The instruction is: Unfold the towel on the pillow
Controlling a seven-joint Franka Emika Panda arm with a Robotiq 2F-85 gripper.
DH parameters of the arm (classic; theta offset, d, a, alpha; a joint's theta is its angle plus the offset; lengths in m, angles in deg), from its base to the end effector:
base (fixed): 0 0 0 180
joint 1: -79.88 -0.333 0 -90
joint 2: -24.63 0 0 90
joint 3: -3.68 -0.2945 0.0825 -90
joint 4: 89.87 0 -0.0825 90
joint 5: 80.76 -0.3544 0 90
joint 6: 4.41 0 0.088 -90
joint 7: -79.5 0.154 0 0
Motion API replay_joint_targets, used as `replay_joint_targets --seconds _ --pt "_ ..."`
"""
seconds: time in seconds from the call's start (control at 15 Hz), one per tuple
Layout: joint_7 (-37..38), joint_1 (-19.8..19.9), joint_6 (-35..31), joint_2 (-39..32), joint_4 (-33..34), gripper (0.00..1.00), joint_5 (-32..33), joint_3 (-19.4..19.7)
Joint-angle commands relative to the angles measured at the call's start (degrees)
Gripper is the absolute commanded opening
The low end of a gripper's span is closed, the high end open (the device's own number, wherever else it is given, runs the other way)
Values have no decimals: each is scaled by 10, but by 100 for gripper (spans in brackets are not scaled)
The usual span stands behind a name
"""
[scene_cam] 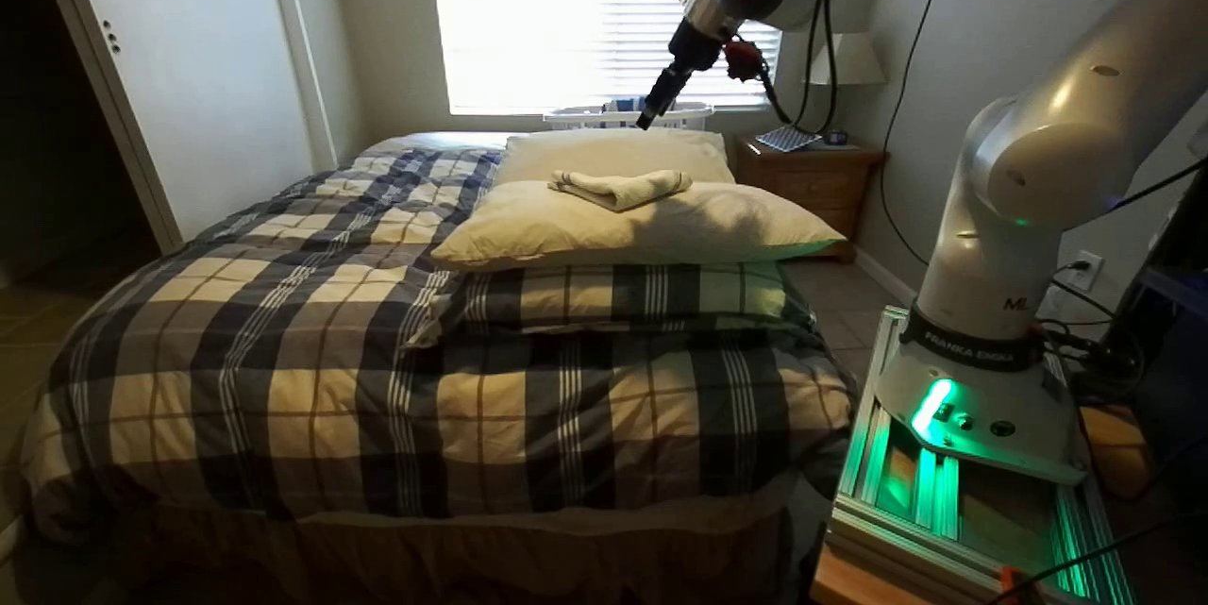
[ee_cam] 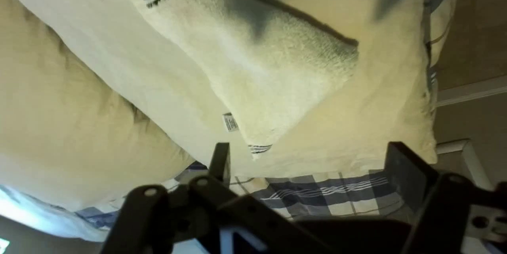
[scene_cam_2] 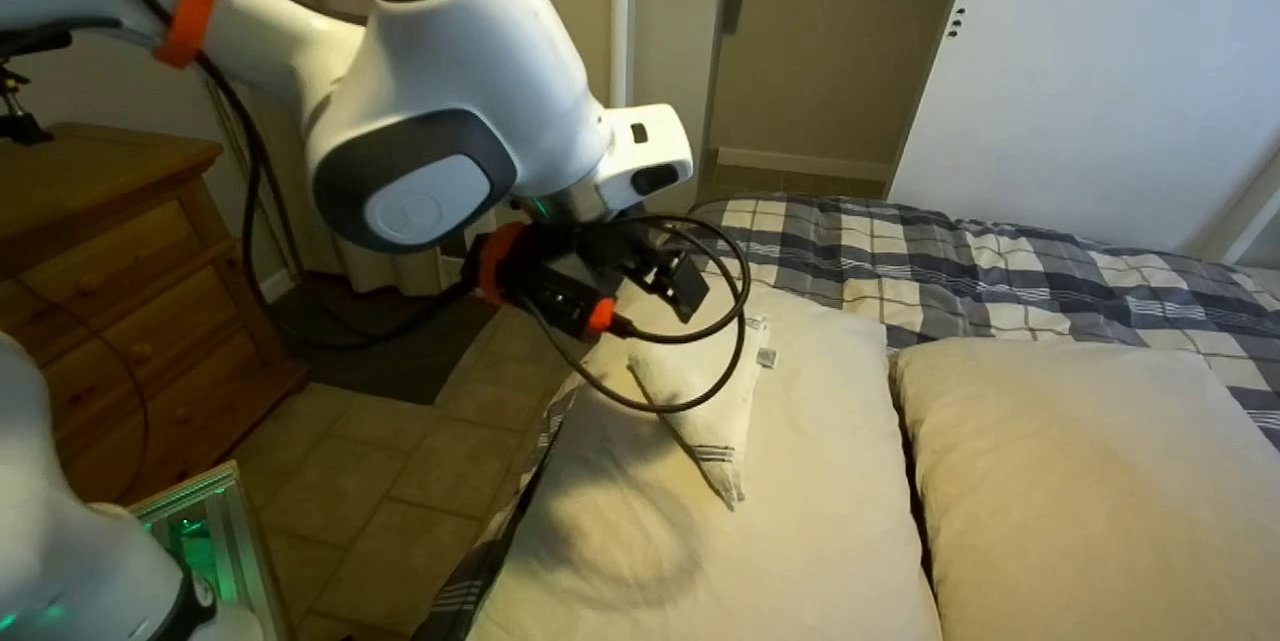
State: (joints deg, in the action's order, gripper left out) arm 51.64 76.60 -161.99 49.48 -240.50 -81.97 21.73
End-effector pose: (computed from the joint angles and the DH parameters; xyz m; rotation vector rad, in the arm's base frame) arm 0.4303 -0.1105 0.4011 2.9555 0.3006 0.8377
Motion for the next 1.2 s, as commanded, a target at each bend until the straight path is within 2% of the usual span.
replay_joint_targets --seconds 0.0,0.27,0.53,0.73,1.0,1.13 --pt "16 -20 -90 -129 59 100 -12 -16" --pt "28 -39 -78 -229 133 100 -15 -18" --pt "30 -40 -57 -306 213 100 -26 -18" --pt "24 -33 -59 -351 260 100 -65 -26" --pt "33 -28 -27 -397 311 100 -93 -31" --pt "32 -26 -10 -413 330 74 -106 -34"
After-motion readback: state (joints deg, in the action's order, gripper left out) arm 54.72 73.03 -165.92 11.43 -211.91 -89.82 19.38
